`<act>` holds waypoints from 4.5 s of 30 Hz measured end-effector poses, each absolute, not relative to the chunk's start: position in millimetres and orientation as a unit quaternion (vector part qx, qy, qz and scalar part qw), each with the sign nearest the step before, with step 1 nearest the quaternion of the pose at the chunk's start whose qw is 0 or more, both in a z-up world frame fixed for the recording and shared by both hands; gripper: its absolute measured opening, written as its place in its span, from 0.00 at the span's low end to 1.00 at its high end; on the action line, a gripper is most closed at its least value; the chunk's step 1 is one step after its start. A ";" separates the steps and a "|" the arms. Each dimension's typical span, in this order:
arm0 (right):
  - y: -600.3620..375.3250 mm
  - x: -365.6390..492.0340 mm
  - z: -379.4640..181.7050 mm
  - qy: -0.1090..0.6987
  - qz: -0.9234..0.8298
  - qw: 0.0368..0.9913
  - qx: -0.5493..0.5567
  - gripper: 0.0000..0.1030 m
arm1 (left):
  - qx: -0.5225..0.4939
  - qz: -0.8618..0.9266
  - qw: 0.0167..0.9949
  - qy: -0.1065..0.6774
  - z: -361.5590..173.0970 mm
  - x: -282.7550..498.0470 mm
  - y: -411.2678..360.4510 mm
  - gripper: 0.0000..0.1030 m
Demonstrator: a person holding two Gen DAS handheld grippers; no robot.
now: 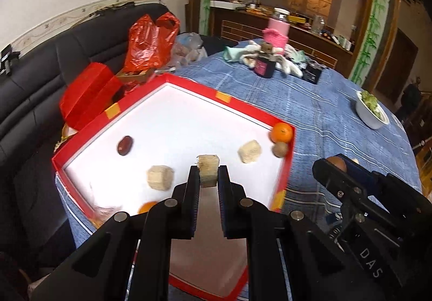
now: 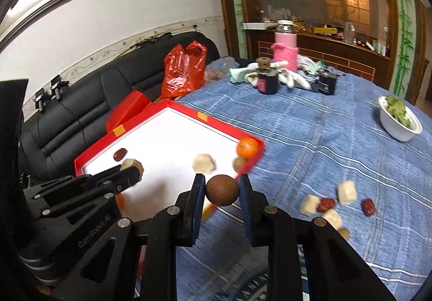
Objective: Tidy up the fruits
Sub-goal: 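Lower the cube and brown fruit into the tray and open both grippers, then move both open grippers back to the items on the cloth, then grasp a white cube with the left gripper while the right gripper grasps a red date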
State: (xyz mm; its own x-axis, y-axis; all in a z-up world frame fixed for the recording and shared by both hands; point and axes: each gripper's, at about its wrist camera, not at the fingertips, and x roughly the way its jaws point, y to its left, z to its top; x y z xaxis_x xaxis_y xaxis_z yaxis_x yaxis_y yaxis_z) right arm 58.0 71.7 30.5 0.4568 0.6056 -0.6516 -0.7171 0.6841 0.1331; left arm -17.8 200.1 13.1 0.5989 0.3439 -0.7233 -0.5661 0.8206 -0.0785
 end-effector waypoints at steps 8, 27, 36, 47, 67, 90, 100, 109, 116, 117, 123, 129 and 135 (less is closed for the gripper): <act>108.8 63.5 30.2 0.350 0.416 0.836 -0.076 0.24 | -0.174 0.291 0.864 0.372 7.3 -19.9 235.8 0.11; 147.9 56.1 -4.1 0.384 0.441 0.803 -0.114 0.24 | -0.180 0.322 0.843 0.393 -11.1 -11.3 268.2 0.11; 153.5 53.6 -11.7 0.395 0.442 0.796 -0.124 0.24 | -0.186 0.329 0.836 0.398 -14.7 -9.1 272.3 0.11; 150.7 56.4 -14.4 0.403 0.433 0.797 -0.118 0.32 | -0.201 0.337 0.831 0.393 -11.0 -10.9 275.7 0.22; -19.7 86.0 11.3 0.370 0.325 0.870 -0.031 0.82 | -0.117 0.198 0.901 0.368 16.3 11.1 159.0 0.68; -71.1 176.6 -41.8 0.420 0.252 0.871 -0.047 0.65 | -0.079 0.077 0.904 0.413 -19.7 91.5 68.9 0.68; -70.0 187.3 -49.3 0.431 0.247 0.867 -0.048 0.51 | -0.080 0.082 0.899 0.423 -32.7 102.9 64.7 0.66; -68.3 188.7 -50.2 0.431 0.236 0.869 -0.060 0.33 | -0.071 0.092 0.888 0.445 -46.8 112.0 65.0 0.33; -68.9 188.6 -49.7 0.430 0.231 0.870 -0.066 0.19 | -0.066 0.086 0.895 0.433 -43.5 105.4 63.8 0.17; -69.6 188.0 -49.5 0.430 0.230 0.871 -0.066 0.19 | -0.067 0.084 0.896 0.431 -41.5 104.7 64.5 0.17; -74.0 175.7 -43.0 0.426 0.228 0.873 -0.060 0.19 | -0.074 0.080 0.899 0.423 -34.9 96.6 67.3 0.16; -84.3 155.4 -32.3 0.415 0.228 0.880 -0.041 0.19 | -0.099 0.052 0.911 0.397 -26.9 76.5 75.1 0.15; -84.6 144.7 -32.2 0.411 0.239 0.879 -0.034 0.19 | -0.101 0.036 0.916 0.387 -25.6 69.6 73.5 0.14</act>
State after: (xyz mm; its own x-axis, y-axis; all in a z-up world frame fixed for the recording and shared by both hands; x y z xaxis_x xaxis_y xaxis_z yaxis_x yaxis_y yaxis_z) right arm 144.7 -84.6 -32.2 0.5475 0.3922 -0.7392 -0.4483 0.8834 0.1367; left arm 69.6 73.5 -25.6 0.6973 -0.0123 -0.7167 -0.1436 0.9772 -0.1564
